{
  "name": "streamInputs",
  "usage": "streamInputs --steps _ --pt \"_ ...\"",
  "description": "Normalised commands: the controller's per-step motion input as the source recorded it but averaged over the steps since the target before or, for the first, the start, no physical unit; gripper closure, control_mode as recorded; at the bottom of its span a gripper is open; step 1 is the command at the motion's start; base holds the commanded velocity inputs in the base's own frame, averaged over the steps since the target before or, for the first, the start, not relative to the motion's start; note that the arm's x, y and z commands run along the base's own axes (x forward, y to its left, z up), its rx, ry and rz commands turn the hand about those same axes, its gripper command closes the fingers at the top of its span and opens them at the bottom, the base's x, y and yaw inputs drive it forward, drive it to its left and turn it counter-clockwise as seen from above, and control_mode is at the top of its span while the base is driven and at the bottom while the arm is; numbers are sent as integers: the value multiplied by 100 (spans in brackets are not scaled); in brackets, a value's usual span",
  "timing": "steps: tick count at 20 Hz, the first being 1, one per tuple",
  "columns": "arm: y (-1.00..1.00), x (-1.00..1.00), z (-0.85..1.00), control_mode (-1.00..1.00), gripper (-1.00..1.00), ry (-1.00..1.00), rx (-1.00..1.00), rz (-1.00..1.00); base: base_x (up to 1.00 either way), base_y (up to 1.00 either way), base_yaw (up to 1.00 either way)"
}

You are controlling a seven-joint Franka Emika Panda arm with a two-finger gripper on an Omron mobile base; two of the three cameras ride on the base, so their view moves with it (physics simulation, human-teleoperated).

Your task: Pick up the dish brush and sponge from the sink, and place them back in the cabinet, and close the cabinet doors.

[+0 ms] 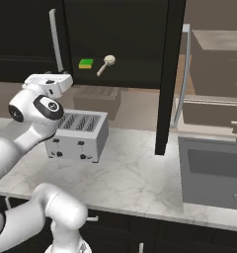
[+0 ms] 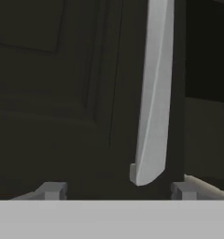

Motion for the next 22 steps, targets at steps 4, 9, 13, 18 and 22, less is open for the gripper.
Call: streamInputs --steps 4,9,13,18,22 --pt "0 16 0 -100 -100 0 0 0 0 0 0" --pt "-1 -5 0 -100 -100 0 0 0 0 0 0" --pt "-12 -36 3 -100 -100 0 0 1 0 0 0" --pt "-22 -45 14 -100 -100 1 0 3 0 0 0" --pt "-21 -35 33 -100 -100 5 0 2 0 0 0"
